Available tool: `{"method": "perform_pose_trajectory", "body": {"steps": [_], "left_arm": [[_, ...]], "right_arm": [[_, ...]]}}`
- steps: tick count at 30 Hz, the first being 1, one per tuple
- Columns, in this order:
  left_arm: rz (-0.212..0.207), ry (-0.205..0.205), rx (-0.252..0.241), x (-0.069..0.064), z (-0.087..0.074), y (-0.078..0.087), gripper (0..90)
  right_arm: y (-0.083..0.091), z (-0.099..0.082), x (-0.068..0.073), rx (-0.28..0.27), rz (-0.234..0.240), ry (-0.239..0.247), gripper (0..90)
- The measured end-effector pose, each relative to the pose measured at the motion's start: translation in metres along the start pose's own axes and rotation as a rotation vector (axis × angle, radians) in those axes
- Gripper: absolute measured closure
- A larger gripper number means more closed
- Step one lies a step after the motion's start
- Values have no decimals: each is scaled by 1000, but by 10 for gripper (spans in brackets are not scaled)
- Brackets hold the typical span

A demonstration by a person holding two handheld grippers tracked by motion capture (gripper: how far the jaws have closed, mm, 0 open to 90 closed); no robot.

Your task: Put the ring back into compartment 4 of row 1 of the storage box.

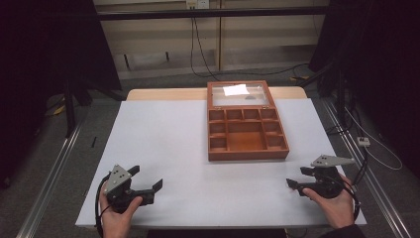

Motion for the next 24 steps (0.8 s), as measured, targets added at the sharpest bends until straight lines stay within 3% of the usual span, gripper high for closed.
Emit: {"method": "perform_pose_trajectory", "body": {"steps": [5,7,9,14,24], "left_arm": [[1,2,2,0,0,0,46],[7,-8,8,0,-1,0,48],[3,-4,9,0,-1,-1,49],[3,-4,10,0,-1,-1,49],[4,-8,12,0,-1,-1,48]], "right_arm": [[-1,-6,1,71,-10,34,438],[0,-6,3,66,-30,66,505],[2,-5,4,61,-28,85,518],[-4,-11,6,110,0,93,565],[-14,-16,7,168,-10,114,647]]}}
Point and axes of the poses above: each handheld gripper's, and its own axes: y roughly backward along the jaws, z roughly out of its top, x roughly to its left, the point moved 6 cm from there along -y, roughly forward along the jaws, and after that the axes turned 1 degree about z, right-handed, at the moved point
